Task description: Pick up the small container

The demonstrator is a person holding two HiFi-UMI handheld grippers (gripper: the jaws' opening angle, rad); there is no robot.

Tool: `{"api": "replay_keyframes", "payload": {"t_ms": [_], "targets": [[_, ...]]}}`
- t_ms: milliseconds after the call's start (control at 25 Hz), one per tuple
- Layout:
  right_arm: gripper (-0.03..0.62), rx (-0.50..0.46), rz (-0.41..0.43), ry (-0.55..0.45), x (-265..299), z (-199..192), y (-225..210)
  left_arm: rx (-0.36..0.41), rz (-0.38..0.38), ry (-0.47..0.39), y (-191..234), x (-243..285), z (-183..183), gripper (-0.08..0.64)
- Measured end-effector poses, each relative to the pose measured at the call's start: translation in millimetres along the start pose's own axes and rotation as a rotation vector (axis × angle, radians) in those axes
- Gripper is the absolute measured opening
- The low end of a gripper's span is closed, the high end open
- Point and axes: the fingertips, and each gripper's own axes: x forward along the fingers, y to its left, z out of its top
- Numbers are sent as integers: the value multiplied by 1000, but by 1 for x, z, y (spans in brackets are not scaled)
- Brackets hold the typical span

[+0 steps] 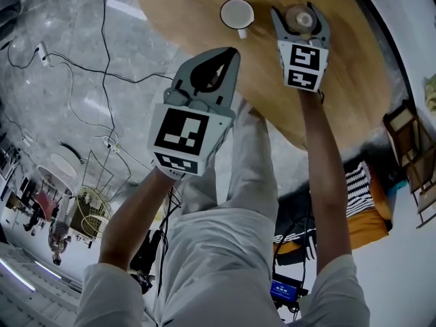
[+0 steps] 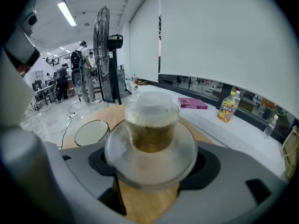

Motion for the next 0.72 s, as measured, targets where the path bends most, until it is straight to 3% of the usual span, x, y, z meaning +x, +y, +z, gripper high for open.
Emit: {"api": "replay_keyframes", "payload": {"t_ms": [720], "targets": [[341,-47,50,-26,-83,78,27,-34,29,-45,-11,-70,26,18]]}}
